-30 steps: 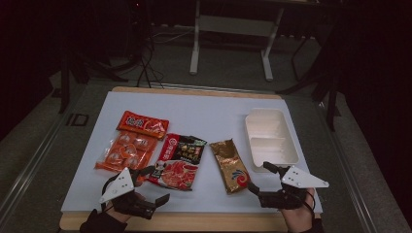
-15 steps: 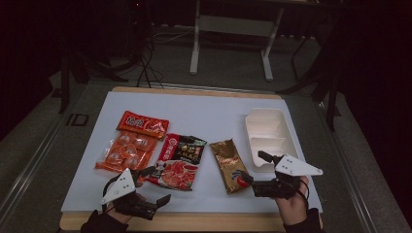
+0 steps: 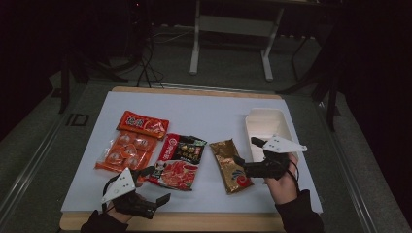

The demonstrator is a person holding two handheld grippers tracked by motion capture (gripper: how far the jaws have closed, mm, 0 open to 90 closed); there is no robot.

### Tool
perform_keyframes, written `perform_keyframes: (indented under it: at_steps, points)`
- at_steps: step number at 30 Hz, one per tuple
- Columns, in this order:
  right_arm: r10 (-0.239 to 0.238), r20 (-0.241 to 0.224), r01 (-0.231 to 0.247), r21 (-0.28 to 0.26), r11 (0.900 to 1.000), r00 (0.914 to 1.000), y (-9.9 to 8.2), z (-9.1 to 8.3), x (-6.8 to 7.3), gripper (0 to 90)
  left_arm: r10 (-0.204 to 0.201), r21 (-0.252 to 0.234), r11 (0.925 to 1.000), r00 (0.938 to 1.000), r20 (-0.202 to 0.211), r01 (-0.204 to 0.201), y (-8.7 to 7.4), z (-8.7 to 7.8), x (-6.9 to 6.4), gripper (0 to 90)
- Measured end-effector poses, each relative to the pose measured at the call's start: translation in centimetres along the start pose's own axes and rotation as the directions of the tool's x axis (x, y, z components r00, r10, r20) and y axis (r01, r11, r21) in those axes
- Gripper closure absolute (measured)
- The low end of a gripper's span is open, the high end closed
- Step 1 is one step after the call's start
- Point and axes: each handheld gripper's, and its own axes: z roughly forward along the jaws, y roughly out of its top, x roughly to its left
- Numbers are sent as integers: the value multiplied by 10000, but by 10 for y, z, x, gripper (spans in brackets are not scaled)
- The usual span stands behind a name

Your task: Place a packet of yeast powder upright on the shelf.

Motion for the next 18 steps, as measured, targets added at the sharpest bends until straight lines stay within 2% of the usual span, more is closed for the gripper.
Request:
perform_keyframes:
  at_steps: [4, 14, 17, 18]
  points:
    - [26, 93, -28, 263, 9996, 10000, 3, 11, -4, 124, -29, 4, 10000, 10000, 11, 29, 0, 0, 0, 11]
    - [648, 67, -651, 664, 9957, 9979, 5, 38, -19, 106, -10, 74, 10000, 10000, 13, 10, -1, 1, 0, 11]
    - [1049, 50, -1049, 932, 9901, 9945, 7, 47, -24, 103, -22, 105, 9999, 10000, 53, 21, -1, 1, 0, 11]
    - [1010, 135, -1018, 932, 9904, 9948, 8, 49, -25, 105, -14, 105, 9999, 10000, 55, 13, -1, 1, 0, 11]
